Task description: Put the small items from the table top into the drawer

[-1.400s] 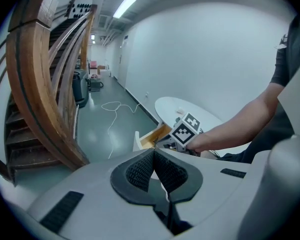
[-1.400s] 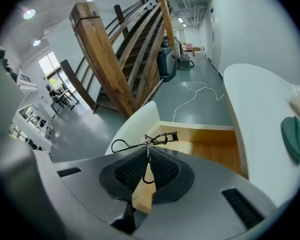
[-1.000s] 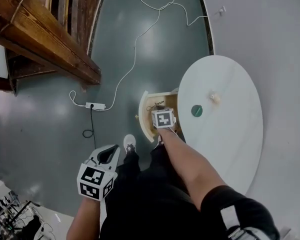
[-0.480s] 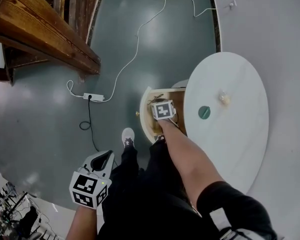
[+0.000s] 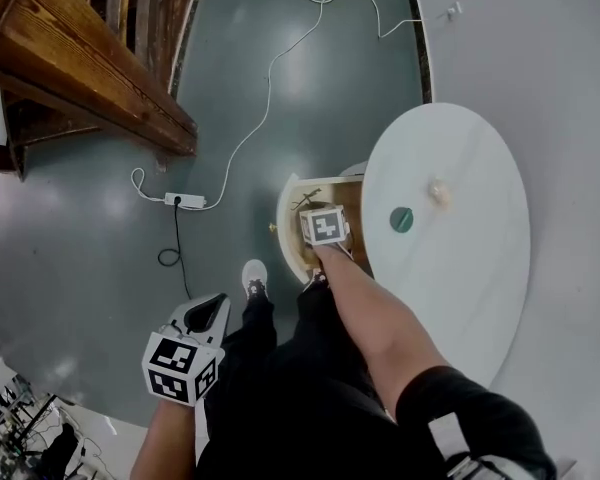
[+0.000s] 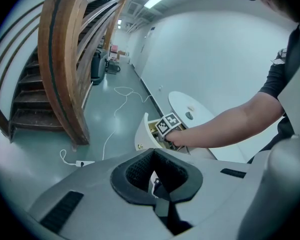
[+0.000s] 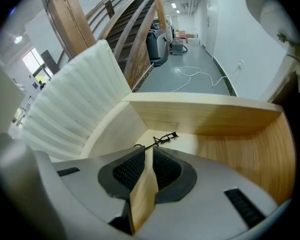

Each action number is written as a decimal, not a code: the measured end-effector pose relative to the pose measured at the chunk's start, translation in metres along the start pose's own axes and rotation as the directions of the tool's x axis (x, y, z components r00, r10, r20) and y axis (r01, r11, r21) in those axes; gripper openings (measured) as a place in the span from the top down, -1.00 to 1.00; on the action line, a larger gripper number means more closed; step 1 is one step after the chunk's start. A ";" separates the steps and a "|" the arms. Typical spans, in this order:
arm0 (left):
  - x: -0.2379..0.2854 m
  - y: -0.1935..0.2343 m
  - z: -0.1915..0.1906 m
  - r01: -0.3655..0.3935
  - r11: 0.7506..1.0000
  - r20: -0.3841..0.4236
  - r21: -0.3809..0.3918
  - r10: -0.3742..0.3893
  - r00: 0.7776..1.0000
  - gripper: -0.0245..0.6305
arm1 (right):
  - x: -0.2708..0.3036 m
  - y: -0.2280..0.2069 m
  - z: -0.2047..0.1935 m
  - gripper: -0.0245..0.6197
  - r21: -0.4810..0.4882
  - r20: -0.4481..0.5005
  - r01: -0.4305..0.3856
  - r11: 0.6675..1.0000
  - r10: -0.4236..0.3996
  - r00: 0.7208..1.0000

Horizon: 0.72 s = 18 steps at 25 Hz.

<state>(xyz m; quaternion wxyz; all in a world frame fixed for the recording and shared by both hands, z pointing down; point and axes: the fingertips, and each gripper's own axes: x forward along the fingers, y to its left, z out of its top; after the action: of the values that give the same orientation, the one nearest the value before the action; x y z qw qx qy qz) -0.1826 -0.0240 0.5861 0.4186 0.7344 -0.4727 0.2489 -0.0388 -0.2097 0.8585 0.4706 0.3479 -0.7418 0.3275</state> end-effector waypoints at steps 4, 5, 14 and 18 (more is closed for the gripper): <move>-0.002 -0.003 0.015 0.021 0.999 0.033 0.035 -0.022 0.999 0.88 | -0.039 0.013 0.020 0.81 0.030 0.125 -0.027 0.999 0.023 0.992; -0.003 -0.002 0.019 0.024 0.999 0.040 0.044 -0.026 0.999 0.88 | -0.049 0.018 0.022 0.81 0.040 0.145 -0.037 0.999 0.031 0.989; -0.014 -0.016 0.054 0.053 0.987 0.095 0.152 -0.068 0.993 0.88 | -0.167 0.064 0.046 0.90 -0.003 0.338 -0.154 0.988 0.146 0.930; -0.007 -0.033 0.066 0.072 0.972 0.095 0.222 -0.095 0.991 0.88 | -0.217 0.066 0.049 0.90 -0.023 0.416 -0.173 0.985 0.167 0.894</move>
<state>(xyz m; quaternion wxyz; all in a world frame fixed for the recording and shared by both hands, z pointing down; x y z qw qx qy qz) -0.1575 -0.0701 0.5332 0.3202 0.8071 -0.4328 0.2424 -0.0480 -0.1689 0.6304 0.2688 0.3468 -0.8501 0.2912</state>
